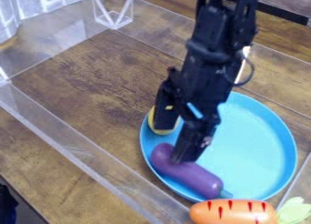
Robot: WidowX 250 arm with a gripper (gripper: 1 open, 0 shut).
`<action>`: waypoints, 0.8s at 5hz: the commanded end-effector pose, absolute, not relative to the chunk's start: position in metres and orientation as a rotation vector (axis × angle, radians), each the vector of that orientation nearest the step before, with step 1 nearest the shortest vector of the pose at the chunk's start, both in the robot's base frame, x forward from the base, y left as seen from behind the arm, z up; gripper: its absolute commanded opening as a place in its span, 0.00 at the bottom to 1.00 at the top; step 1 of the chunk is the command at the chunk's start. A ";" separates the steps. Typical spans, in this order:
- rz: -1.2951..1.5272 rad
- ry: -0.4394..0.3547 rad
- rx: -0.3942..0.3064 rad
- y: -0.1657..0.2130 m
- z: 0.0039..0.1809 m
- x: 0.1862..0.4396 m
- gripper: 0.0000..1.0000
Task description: Put the purple eggplant on the blue tray
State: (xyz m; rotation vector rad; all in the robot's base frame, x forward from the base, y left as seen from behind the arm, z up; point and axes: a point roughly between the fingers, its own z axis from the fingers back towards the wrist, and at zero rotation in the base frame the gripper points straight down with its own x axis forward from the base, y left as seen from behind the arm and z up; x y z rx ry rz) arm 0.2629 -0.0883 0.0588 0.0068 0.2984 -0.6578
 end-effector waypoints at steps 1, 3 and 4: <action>-0.661 0.212 0.008 -0.101 0.067 0.266 1.00; -0.609 0.210 0.001 -0.112 0.051 0.263 1.00; -0.593 0.206 -0.001 -0.112 0.051 0.269 1.00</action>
